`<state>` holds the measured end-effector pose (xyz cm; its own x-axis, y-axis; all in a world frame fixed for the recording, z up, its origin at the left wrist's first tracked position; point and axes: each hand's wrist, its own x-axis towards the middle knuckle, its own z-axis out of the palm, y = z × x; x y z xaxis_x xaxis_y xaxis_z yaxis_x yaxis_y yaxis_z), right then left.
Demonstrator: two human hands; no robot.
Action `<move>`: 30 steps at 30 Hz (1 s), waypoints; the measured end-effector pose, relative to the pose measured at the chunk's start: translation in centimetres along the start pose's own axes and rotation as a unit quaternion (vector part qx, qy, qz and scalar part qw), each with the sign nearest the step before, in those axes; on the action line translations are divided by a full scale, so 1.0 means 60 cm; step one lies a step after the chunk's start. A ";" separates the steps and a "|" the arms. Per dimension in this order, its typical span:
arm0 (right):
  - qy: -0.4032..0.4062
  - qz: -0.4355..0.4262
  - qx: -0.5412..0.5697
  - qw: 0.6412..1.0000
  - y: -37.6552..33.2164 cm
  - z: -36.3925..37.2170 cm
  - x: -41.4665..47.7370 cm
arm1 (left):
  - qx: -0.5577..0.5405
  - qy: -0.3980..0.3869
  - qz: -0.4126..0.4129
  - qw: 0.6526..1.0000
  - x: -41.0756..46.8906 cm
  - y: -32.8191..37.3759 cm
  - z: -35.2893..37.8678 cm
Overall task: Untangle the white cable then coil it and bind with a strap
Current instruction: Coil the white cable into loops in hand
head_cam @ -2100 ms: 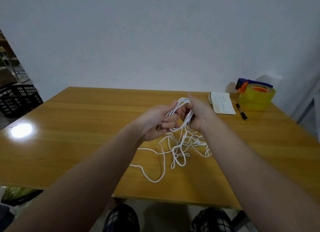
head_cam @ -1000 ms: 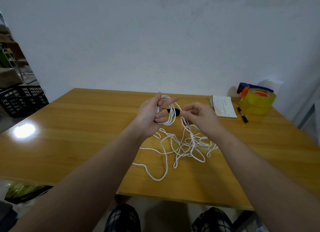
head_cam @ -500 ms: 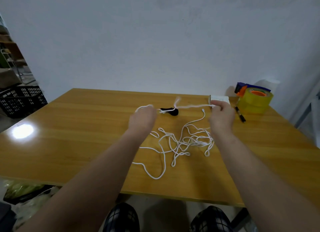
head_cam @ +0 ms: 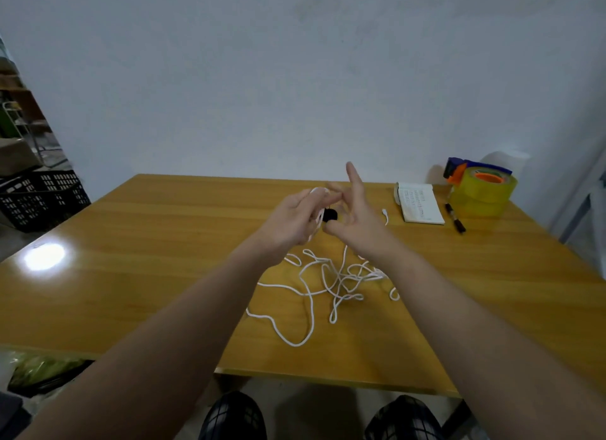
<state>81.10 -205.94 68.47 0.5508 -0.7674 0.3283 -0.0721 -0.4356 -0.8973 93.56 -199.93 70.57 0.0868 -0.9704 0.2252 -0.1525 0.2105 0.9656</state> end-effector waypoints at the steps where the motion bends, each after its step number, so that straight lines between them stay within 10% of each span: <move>1: -0.002 -0.003 0.049 0.999 0.001 -0.002 0.005 | -0.052 -0.003 -0.011 0.999 0.004 0.004 -0.003; 10: 0.079 0.069 0.062 0.993 0.029 -0.042 0.003 | -0.386 -0.041 -0.072 0.919 0.020 0.034 -0.041; 13: 0.067 0.077 -0.125 0.987 0.058 -0.037 -0.014 | -0.419 -0.015 -0.065 0.906 0.028 0.050 -0.042; 17: -0.128 0.019 -0.533 0.836 0.046 -0.002 -0.036 | -0.311 0.040 -0.073 0.947 0.048 0.032 -0.018; 23: -0.295 -0.087 -0.656 0.689 0.001 0.011 -0.052 | -0.138 0.137 -0.084 0.977 0.054 -0.002 -0.008; 30: -0.242 -0.217 -0.576 0.750 -0.032 -0.007 -0.052 | -0.066 0.077 -0.107 0.989 0.049 -0.031 -0.003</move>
<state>79.17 -202.92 69.26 0.9477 -0.2961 0.1192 -0.3153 -0.9264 0.2058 94.27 -203.17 69.47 0.2536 -0.9671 0.0208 0.0143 0.0253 0.9996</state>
